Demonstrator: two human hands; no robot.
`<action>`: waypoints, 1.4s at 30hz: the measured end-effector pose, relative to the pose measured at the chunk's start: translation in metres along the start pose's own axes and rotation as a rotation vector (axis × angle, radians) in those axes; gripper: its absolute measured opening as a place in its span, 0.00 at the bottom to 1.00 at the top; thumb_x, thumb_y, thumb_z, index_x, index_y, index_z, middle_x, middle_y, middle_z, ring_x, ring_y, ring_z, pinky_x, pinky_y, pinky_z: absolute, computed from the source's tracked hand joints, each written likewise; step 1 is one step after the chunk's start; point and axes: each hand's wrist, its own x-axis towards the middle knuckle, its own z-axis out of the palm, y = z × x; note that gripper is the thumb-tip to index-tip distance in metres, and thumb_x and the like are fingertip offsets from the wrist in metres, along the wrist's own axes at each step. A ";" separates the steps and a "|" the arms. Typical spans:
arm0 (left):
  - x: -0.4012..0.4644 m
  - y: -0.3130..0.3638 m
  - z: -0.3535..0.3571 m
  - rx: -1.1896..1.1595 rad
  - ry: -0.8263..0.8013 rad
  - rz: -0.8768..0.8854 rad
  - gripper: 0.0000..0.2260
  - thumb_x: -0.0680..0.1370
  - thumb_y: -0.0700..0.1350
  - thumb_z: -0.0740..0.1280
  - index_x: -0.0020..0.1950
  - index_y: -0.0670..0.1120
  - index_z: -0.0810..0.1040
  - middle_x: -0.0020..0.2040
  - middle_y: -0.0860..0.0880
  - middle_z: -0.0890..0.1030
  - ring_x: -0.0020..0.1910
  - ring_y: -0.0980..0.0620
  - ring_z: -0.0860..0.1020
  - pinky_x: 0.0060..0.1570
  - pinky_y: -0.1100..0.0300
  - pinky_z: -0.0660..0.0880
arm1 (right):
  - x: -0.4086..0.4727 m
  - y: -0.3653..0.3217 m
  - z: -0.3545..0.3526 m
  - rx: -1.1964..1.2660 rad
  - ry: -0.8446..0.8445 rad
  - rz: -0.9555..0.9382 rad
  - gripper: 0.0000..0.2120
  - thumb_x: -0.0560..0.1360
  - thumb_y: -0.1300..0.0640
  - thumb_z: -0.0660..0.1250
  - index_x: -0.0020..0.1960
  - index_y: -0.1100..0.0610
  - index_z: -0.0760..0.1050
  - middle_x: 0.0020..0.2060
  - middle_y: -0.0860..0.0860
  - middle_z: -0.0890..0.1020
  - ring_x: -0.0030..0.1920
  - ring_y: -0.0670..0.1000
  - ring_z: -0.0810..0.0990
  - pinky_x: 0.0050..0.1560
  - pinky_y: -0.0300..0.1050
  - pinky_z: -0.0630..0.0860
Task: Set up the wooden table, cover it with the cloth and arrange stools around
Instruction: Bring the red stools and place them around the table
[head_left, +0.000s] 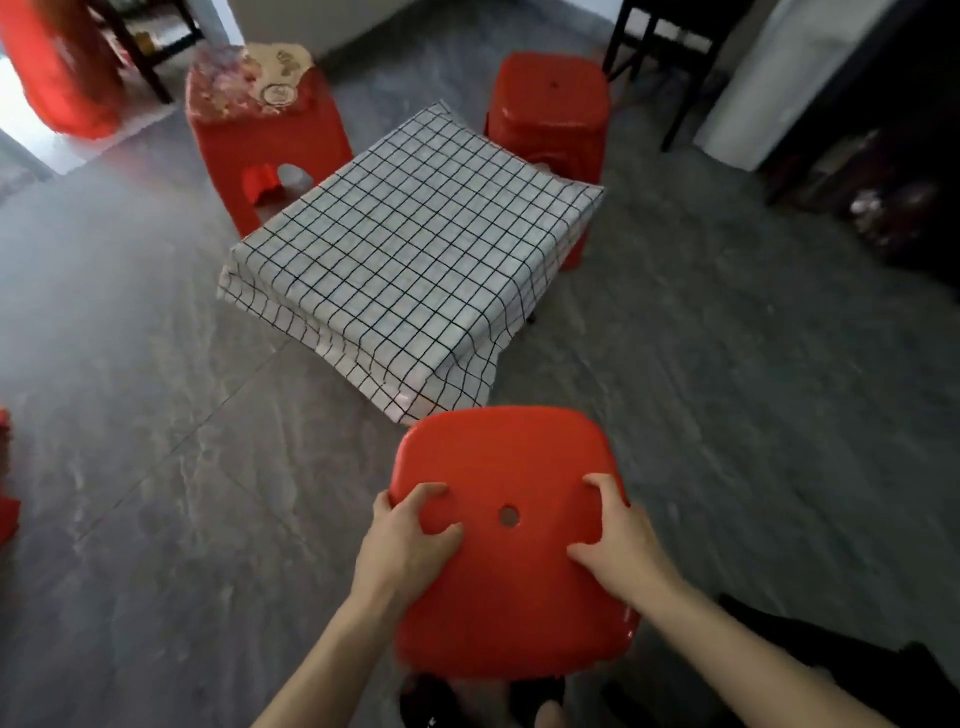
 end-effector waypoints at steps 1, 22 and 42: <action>0.004 0.011 0.007 0.012 -0.022 0.020 0.23 0.73 0.54 0.70 0.68 0.63 0.71 0.70 0.46 0.63 0.51 0.52 0.72 0.51 0.62 0.69 | 0.005 0.012 -0.006 0.026 0.013 0.005 0.37 0.69 0.55 0.74 0.70 0.40 0.58 0.53 0.55 0.73 0.47 0.53 0.78 0.52 0.48 0.77; 0.126 0.228 0.148 0.228 -0.181 0.195 0.22 0.74 0.54 0.68 0.68 0.61 0.73 0.71 0.48 0.63 0.63 0.47 0.73 0.56 0.59 0.70 | 0.132 0.174 -0.120 0.358 0.124 0.237 0.33 0.70 0.51 0.71 0.70 0.41 0.59 0.53 0.53 0.77 0.45 0.51 0.79 0.49 0.47 0.77; 0.283 0.311 0.245 0.193 -0.305 0.257 0.15 0.73 0.53 0.71 0.59 0.57 0.81 0.72 0.45 0.69 0.73 0.51 0.65 0.71 0.60 0.62 | 0.229 0.230 -0.128 0.612 0.206 0.438 0.26 0.74 0.48 0.70 0.69 0.42 0.64 0.63 0.48 0.76 0.58 0.51 0.77 0.57 0.46 0.73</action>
